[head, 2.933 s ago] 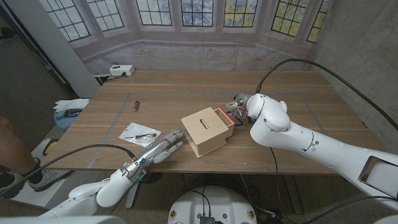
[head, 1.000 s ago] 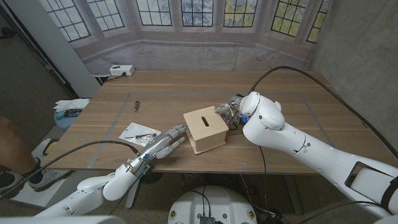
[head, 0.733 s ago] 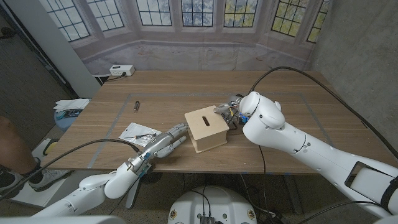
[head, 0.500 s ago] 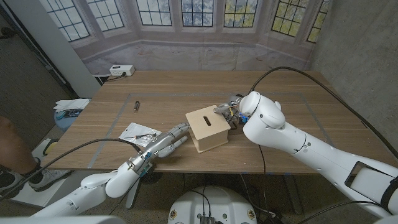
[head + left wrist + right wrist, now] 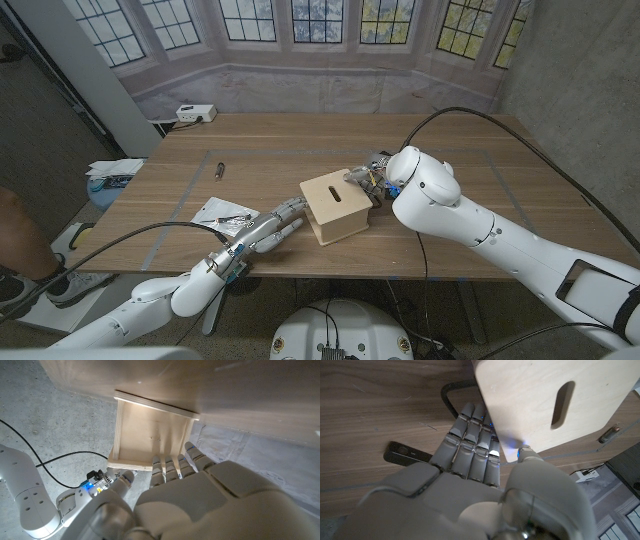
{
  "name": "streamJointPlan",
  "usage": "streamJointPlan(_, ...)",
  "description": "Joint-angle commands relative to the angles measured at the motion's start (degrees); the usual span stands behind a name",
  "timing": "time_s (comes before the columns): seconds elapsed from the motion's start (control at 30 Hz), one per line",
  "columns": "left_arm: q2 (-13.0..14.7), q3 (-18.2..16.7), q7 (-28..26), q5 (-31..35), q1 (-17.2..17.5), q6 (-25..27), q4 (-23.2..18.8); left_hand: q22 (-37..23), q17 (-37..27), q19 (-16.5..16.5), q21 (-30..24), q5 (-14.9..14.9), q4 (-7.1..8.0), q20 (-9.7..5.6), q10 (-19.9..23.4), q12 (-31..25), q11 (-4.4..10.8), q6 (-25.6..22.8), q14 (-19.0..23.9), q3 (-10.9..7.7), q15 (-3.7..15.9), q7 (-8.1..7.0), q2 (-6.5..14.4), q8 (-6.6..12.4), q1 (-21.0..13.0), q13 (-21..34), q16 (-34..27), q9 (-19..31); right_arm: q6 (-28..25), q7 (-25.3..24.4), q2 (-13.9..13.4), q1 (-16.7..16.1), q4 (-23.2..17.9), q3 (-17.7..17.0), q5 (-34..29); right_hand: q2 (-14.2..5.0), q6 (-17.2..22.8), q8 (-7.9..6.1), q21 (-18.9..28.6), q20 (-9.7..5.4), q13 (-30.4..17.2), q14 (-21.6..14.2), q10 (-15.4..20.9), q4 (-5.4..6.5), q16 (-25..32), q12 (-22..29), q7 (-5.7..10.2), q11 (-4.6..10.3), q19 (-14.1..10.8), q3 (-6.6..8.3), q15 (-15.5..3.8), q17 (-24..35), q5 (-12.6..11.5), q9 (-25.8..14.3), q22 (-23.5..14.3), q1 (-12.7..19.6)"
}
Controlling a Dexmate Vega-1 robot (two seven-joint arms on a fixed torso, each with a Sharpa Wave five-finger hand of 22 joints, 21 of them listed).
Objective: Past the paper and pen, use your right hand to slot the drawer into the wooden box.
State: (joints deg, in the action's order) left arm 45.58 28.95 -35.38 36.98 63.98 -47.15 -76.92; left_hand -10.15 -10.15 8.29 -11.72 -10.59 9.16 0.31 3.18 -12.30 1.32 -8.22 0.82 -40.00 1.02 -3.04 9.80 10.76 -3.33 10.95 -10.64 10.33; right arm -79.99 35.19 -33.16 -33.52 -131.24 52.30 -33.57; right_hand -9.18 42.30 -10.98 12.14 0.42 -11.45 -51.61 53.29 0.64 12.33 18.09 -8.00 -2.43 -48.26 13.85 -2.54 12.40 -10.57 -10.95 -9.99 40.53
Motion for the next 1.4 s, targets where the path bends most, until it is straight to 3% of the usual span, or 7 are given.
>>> streamJointPlan(0.03,0.0,0.5,-0.1,0.3,-0.5,-0.2,0.5,-0.1,0.0,0.5,0.0,0.1,0.0,0.19,0.6,0.0,0.19,-0.6,0.7,-0.37,0.05,0.08,-0.3,0.11,-0.1,0.1,0.1,0.1,0.0,0.9,0.1,-0.3,-0.2,-0.4,-0.2,0.34,-0.4,0.07,-0.2,0.34,-0.1,-0.3,0.1,0.13,0.1,-0.2,-0.12,-0.2,0.1,0.15,0.45,0.2,0.0,0.0,-0.1,-0.3)
streamJointPlan(0.57,0.3,0.6,-0.4,0.3,-0.9,-0.9,1.2,-0.1,0.0,0.6,0.0,0.1,0.06,0.4,0.8,0.0,0.12,-2.6,0.9,-0.65,0.0,-0.19,-0.3,0.69,0.0,0.1,0.1,0.1,0.0,3.2,-0.5,0.7,0.6,0.2,-1.9,0.47,-2.1,0.24,-0.6,1.07,-0.2,1.4,-1.6,-0.33,-0.3,-1.7,0.22,-0.72,1.1,0.35,1.34,0.3,0.1,0.0,-0.1,-0.6)
streamJointPlan(1.4,2.6,-1.8,-0.5,-0.8,3.1,0.7,-2.1,-0.1,0.0,0.8,0.0,0.2,0.16,0.45,1.5,-0.1,0.18,-3.5,1.5,-0.89,0.18,-0.16,-0.4,0.71,0.1,0.1,0.0,0.2,0.0,5.7,-2.4,3.4,1.8,1.7,-3.8,0.77,-3.2,0.2,-0.9,1.58,-0.3,2.5,-2.4,-0.78,-0.5,-2.7,-0.08,-1.23,1.9,0.4,1.92,0.3,0.1,0.0,-0.1,-1.0)
